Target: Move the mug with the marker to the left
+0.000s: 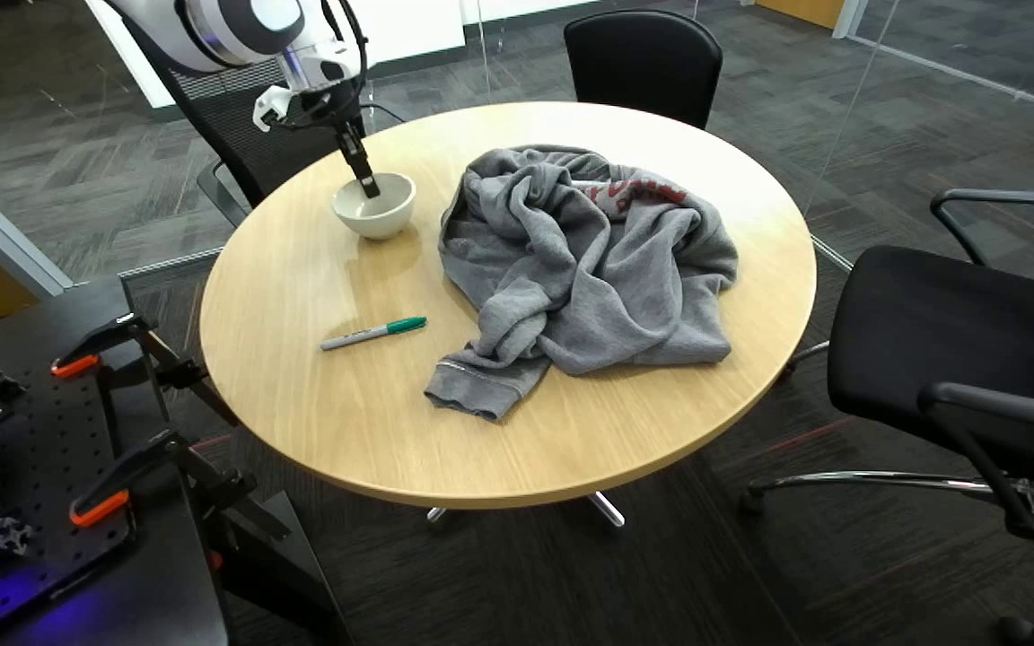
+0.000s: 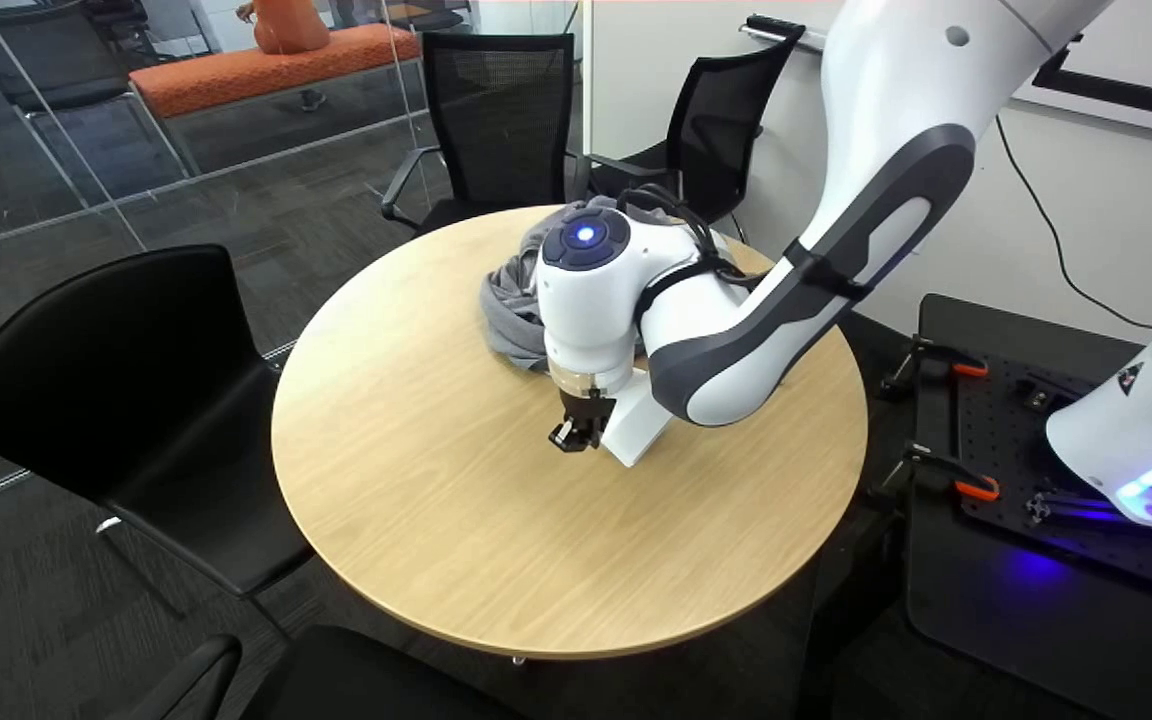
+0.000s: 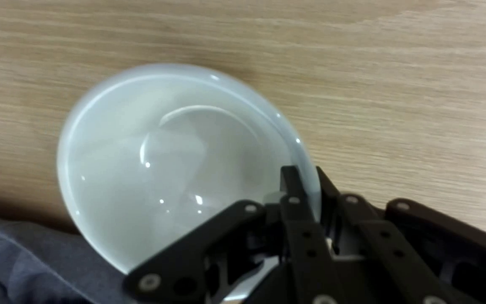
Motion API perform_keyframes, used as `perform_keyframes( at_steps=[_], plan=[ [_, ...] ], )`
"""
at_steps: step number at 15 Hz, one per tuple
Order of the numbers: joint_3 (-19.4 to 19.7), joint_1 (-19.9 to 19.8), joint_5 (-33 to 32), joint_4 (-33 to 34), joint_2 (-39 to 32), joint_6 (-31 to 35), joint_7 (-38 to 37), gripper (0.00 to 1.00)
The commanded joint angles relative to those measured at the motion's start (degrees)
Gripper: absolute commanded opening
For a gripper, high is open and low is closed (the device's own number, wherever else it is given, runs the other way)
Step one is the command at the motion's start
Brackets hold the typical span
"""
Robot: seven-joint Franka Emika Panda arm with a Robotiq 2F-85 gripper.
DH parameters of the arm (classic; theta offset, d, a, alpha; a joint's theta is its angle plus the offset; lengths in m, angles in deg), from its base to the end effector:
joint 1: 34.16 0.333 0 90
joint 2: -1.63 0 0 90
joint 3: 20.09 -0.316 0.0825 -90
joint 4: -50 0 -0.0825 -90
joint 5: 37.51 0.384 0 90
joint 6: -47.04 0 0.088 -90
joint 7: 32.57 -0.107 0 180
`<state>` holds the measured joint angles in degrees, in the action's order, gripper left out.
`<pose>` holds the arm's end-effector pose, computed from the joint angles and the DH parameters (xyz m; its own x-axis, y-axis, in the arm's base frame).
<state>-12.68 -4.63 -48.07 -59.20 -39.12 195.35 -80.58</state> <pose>0.5709 0.2372 0.1209 0.9626 -0.2517 0.1000 -0.2646 -0.9526 0.1502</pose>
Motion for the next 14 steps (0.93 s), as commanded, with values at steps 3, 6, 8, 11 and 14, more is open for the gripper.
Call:
perform_keyframes(
  at_steps=[3, 6, 8, 11, 14],
  plan=[
    [-0.5, 1.5, -1.9, 8.5, -4.1, -6.3, -1.3, 0.03],
    [-1.0, 2.1, -2.4, 11.6, -5.6, -8.5, -0.9, 0.03],
    [-1.2, 2.5, -2.9, 13.3, -6.4, -9.5, -0.7, 0.03],
    [-1.4, 3.3, -3.7, 15.3, -7.5, -10.7, -0.5, 0.03],
    [-1.2, 3.8, -4.0, 16.5, -8.1, -11.5, -0.8, 0.03]
  ],
)
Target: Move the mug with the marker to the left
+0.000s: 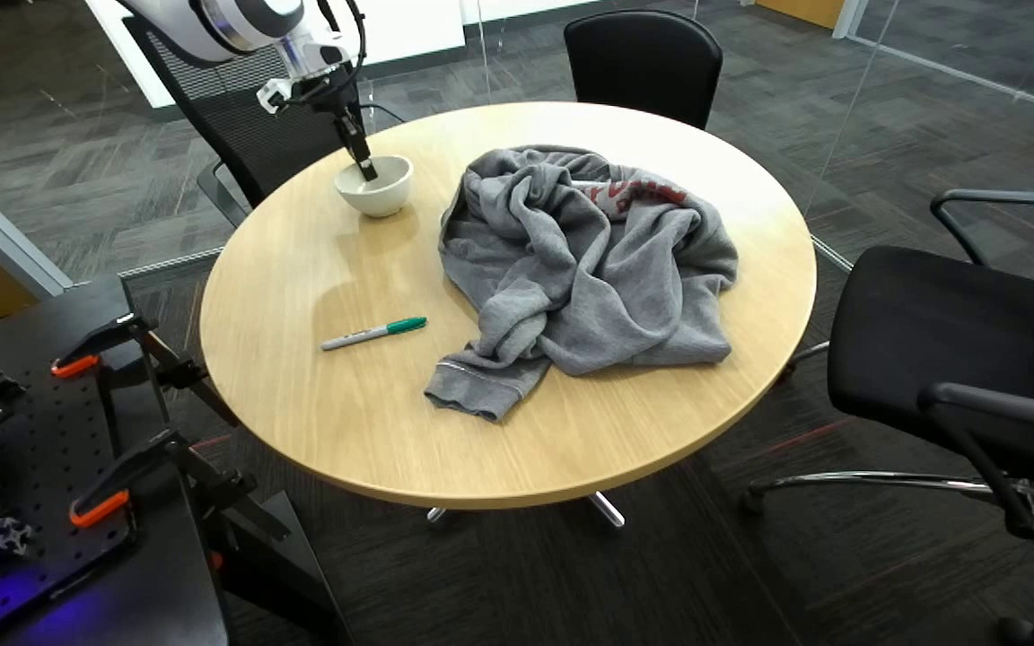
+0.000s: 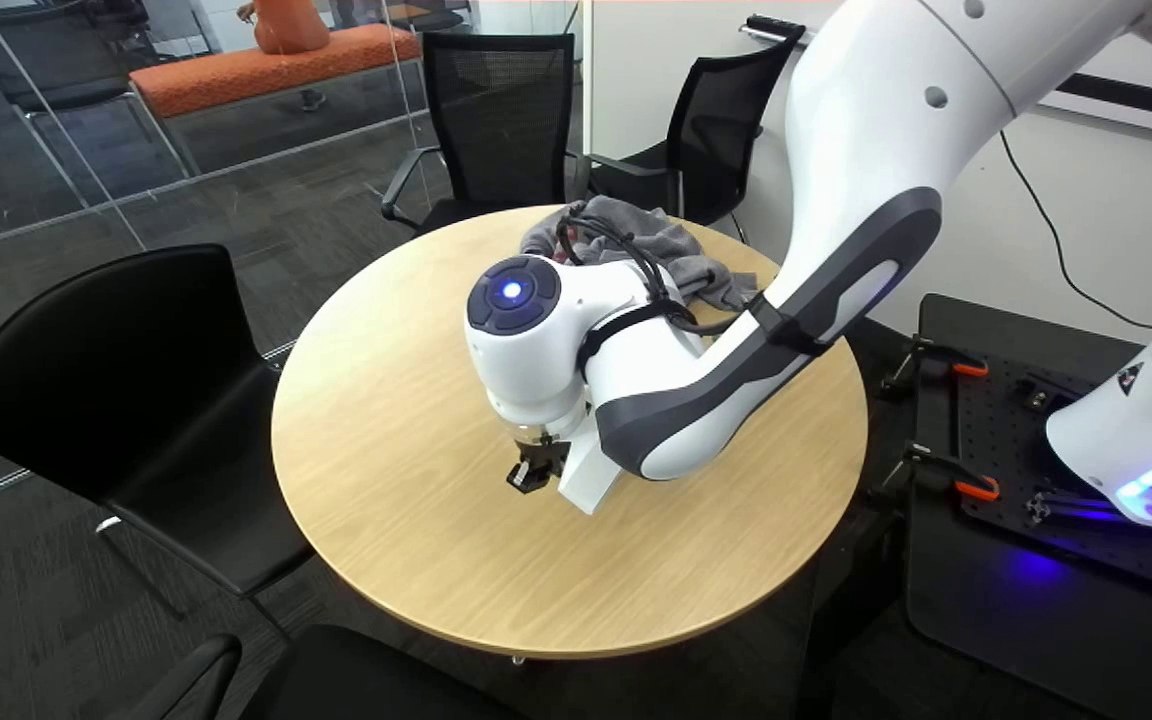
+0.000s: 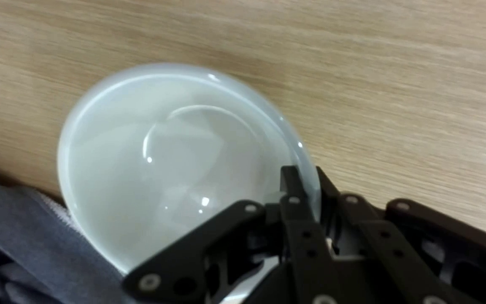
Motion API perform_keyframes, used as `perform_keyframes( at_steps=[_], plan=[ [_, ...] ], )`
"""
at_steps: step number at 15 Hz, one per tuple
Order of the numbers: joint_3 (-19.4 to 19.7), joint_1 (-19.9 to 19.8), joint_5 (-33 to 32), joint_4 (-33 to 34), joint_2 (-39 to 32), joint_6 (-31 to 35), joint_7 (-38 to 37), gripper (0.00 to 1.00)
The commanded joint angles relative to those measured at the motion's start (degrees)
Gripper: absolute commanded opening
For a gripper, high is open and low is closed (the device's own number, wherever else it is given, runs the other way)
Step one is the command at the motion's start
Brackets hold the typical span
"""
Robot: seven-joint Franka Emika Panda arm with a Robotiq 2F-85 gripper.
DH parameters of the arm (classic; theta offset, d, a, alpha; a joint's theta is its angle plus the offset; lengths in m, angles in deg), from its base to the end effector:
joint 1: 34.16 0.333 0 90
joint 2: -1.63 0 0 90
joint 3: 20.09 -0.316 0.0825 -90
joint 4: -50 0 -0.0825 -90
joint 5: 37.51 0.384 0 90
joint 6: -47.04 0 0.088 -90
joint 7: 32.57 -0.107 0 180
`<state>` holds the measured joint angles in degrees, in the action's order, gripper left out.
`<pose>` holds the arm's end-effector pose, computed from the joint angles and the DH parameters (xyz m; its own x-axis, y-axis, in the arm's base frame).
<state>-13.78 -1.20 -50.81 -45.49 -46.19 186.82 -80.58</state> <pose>0.5938 0.3046 0.1160 0.9840 -0.1443 0.1043 -0.1635 -0.9643 0.2082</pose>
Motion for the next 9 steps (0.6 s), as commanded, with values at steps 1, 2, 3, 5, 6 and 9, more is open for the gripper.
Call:
perform_keyframes(
  at_steps=[1, 2, 3, 5, 6, 9],
  plan=[
    [0.1, 0.6, -1.4, 2.9, -1.0, -3.1, -1.0, 0.03],
    [0.1, 0.7, -1.4, 2.8, -0.9, -3.0, -1.1, 0.03],
    [0.2, 0.8, -1.5, 2.9, -0.8, -3.0, -1.1, 0.03],
    [0.3, 0.9, -1.5, 2.7, -0.7, -3.0, -1.3, 0.16],
    [0.3, 0.9, -1.5, 2.6, -0.5, -2.9, -1.3, 0.27],
    [0.5, 1.0, -1.6, 2.1, 0.2, -2.4, -1.7, 0.44]
  ],
)
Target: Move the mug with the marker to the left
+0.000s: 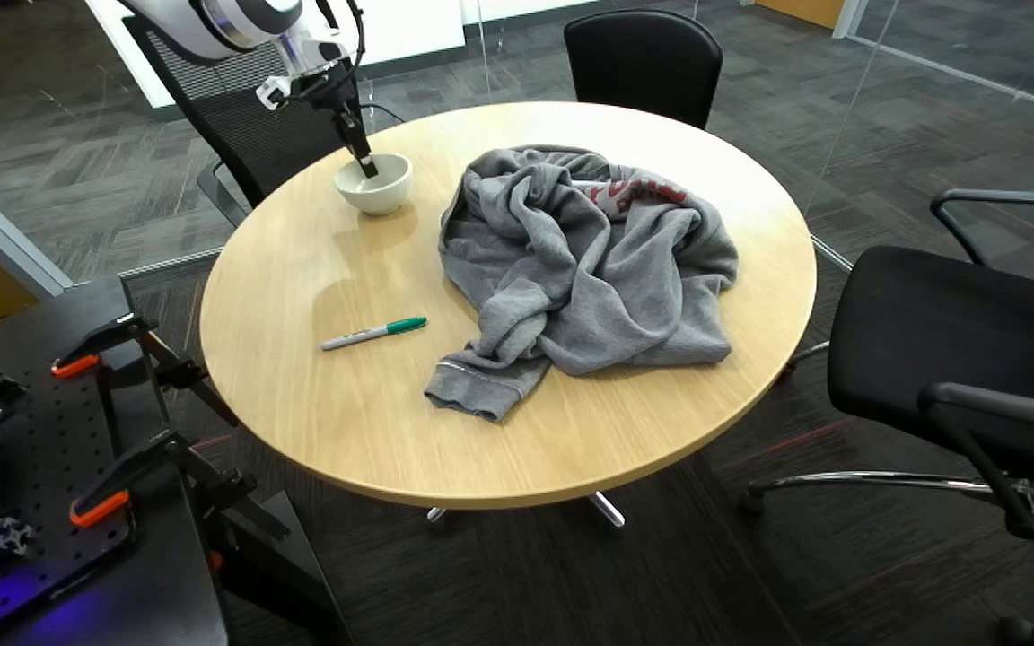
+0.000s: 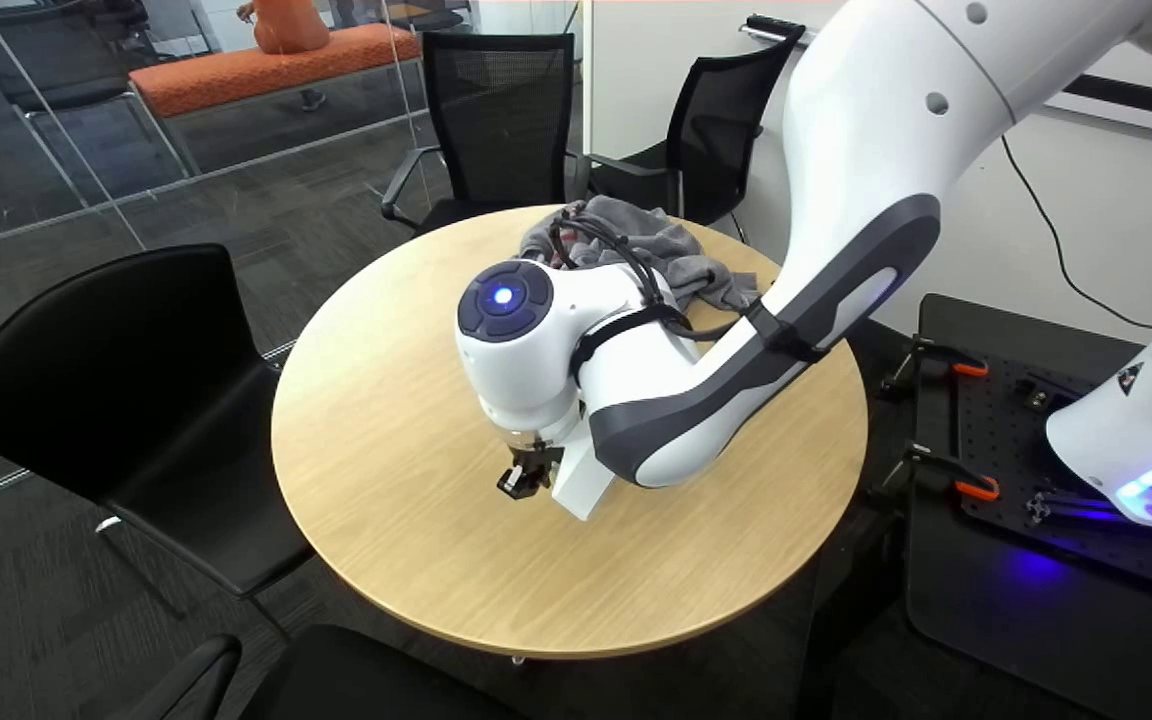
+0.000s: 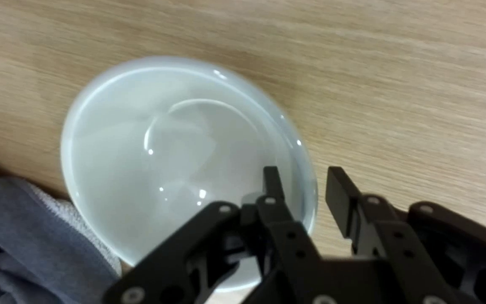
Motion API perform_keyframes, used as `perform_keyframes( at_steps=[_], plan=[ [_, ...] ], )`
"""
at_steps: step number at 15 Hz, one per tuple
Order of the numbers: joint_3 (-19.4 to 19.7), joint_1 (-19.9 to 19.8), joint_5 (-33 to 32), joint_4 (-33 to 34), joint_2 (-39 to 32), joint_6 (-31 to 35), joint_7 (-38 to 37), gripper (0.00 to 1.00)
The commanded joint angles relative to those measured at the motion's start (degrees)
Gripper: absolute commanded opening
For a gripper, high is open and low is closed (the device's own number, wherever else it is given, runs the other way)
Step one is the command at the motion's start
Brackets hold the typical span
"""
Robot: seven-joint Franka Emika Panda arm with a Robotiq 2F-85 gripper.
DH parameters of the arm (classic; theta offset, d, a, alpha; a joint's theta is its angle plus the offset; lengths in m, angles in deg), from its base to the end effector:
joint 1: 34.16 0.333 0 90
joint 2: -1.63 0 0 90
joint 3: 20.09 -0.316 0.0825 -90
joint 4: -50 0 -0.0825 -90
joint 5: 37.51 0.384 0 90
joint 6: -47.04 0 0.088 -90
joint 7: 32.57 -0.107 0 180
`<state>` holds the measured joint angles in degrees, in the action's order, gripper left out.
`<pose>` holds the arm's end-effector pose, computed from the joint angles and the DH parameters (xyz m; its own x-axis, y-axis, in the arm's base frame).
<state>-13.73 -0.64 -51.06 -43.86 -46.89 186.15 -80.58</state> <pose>0.5966 0.3133 0.1178 0.9850 -0.1317 0.1119 -0.1530 -0.9656 0.2102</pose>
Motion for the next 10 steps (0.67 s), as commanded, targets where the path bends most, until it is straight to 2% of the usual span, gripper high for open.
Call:
perform_keyframes(
  at_steps=[1, 3, 5, 7, 10],
  plan=[
    [0.6, 0.6, -1.5, 0.1, 1.3, -1.5, -1.9, 0.45],
    [0.7, 0.7, -1.7, -0.4, 2.0, -1.3, -2.1, 0.4],
    [1.1, 1.2, -2.3, -1.4, 3.2, -1.1, -2.5, 0.5],
    [1.3, 1.5, -3.4, -2.4, 4.6, -0.6, -3.5, 0.73],
    [1.4, 2.3, -5.3, -4.8, 7.6, -0.4, -5.2, 0.95]
  ],
)
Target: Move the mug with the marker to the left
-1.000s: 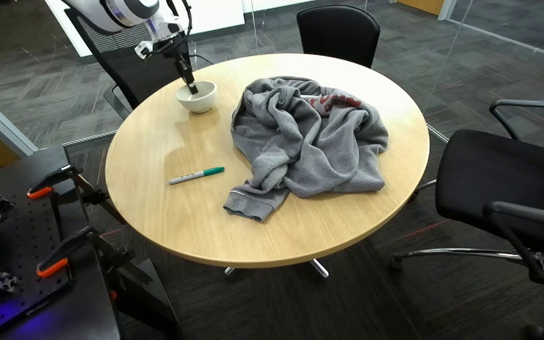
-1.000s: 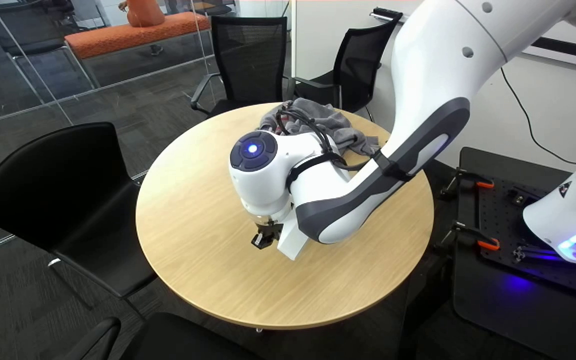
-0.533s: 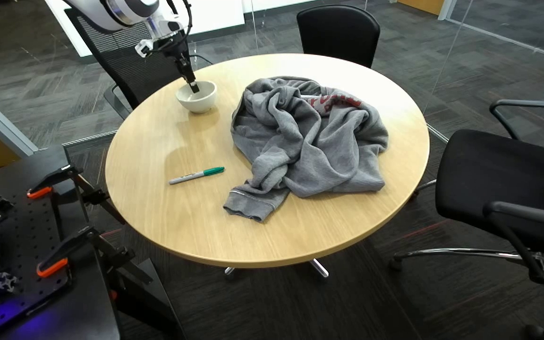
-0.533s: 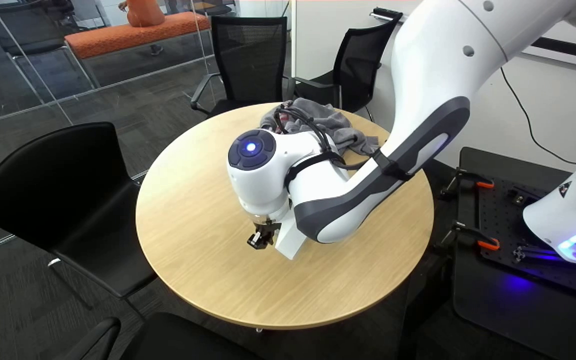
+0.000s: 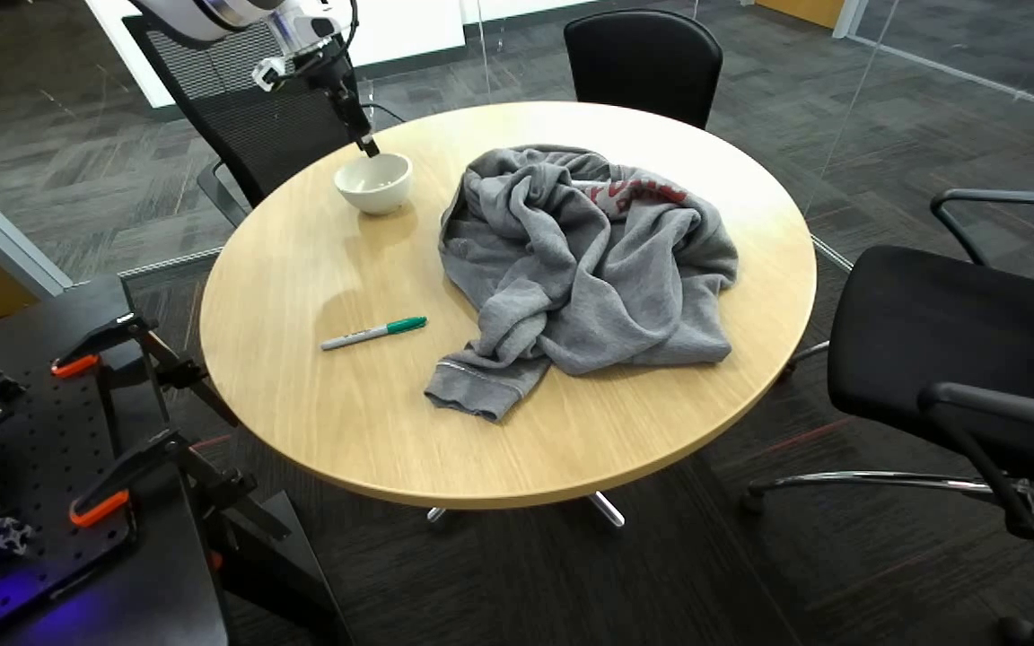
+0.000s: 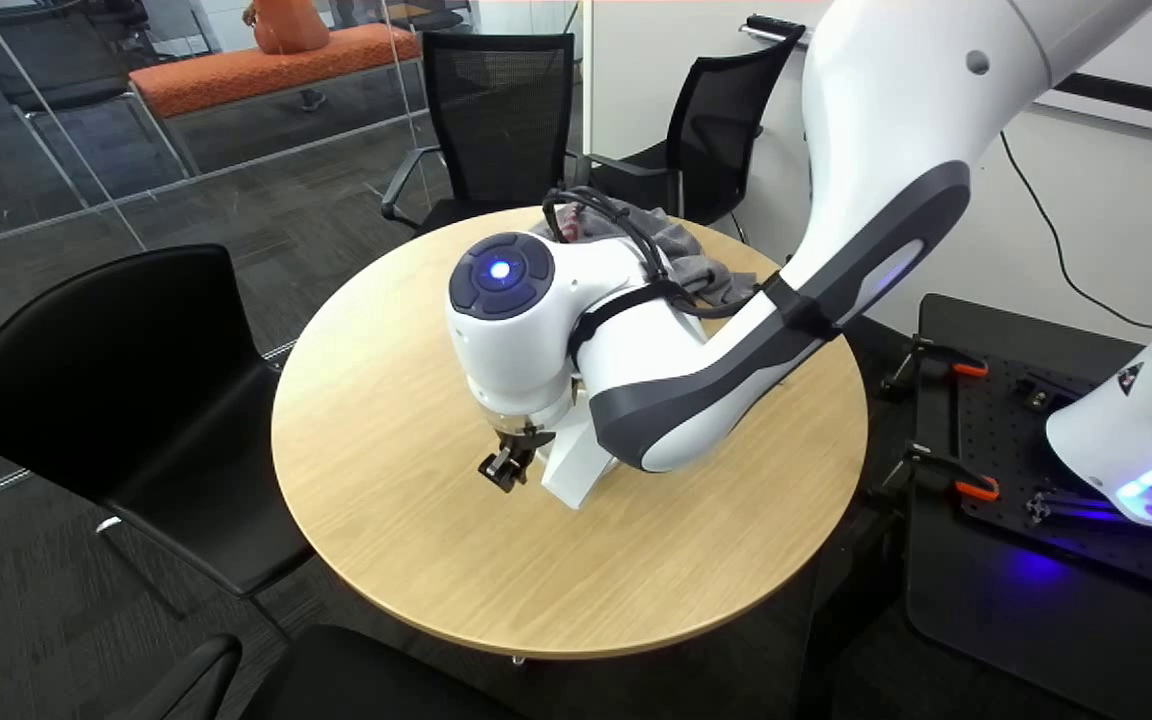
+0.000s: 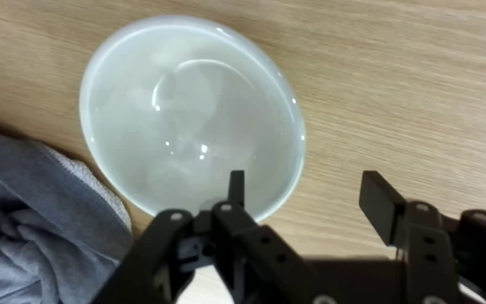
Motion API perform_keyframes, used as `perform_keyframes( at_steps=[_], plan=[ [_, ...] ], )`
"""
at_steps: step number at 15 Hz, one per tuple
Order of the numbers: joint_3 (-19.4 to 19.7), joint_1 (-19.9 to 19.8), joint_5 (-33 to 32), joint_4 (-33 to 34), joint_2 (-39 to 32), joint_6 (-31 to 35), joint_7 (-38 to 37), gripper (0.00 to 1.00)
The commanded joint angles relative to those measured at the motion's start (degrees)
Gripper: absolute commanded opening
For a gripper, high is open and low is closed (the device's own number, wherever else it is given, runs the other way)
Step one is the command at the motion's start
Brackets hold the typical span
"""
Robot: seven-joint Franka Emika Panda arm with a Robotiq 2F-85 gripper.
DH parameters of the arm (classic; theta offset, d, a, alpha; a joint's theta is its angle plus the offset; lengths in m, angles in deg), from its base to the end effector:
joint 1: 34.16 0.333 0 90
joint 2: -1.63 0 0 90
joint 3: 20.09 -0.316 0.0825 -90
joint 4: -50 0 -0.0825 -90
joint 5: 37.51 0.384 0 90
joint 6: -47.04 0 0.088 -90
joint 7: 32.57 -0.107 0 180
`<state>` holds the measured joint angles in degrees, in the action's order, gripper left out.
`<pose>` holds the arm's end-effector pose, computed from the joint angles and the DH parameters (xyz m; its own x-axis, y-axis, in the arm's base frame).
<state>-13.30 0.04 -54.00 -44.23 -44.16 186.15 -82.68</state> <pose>0.6012 0.3203 0.1478 0.9781 -0.1204 0.1700 -0.1551 -0.9658 0.2079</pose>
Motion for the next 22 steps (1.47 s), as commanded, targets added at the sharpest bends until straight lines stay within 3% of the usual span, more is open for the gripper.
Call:
perform_keyframes(
  at_steps=[1, 6, 12, 17, 22],
  plan=[
    [1.0, 2.0, -3.0, -5.5, 6.1, -0.2, -4.0, 0.99],
    [0.7, 2.5, -5.7, -14.6, 15.0, -0.1, -9.6, 1.0],
    [-0.6, -0.7, -10.7, -30.9, 29.5, 2.6, -18.9, 1.0],
    [-4.0, -8.3, -13.2, -43.0, 39.7, 5.3, -22.9, 1.0],
    [-6.6, -18.0, -11.4, -50.1, 44.0, 8.7, -19.8, 1.0]
  ],
)
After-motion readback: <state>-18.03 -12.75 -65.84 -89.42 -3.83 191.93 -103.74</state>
